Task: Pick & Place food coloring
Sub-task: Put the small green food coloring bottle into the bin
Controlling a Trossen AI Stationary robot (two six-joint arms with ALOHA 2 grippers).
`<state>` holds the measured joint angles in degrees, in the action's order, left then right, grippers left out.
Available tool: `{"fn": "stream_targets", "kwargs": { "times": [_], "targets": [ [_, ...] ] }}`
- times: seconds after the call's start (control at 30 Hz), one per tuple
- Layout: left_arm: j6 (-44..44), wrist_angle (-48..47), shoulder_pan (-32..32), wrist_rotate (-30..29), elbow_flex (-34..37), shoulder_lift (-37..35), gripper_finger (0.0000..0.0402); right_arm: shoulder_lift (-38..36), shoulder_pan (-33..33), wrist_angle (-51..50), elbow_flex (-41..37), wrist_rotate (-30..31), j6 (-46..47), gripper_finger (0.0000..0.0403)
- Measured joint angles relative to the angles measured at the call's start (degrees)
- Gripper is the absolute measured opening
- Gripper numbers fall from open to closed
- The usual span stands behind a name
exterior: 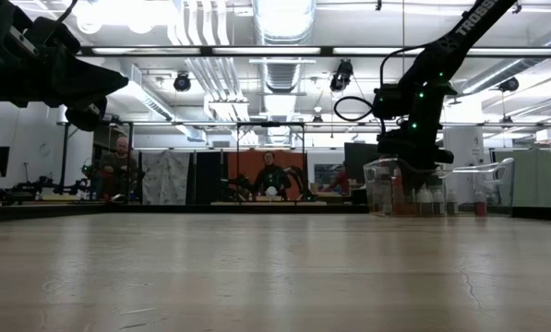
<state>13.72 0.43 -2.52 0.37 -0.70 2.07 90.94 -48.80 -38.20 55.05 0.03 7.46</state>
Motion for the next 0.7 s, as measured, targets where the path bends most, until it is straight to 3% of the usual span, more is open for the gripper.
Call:
{"fn": "stream_targets", "kwargs": {
  "times": [0.4, 0.7],
  "targets": [
    [0.0, 0.0, 0.0, 0.0, 0.0, 0.0, 0.0, 0.0, 0.0, 0.0, 0.0, 0.0, -0.1, 0.0103],
    [0.0, 0.0, 0.0, 0.0, 0.0, 0.0, 0.0, 0.0, 0.0, 0.0, 0.0, 0.0, -0.2, 0.0095]
  ]
}}
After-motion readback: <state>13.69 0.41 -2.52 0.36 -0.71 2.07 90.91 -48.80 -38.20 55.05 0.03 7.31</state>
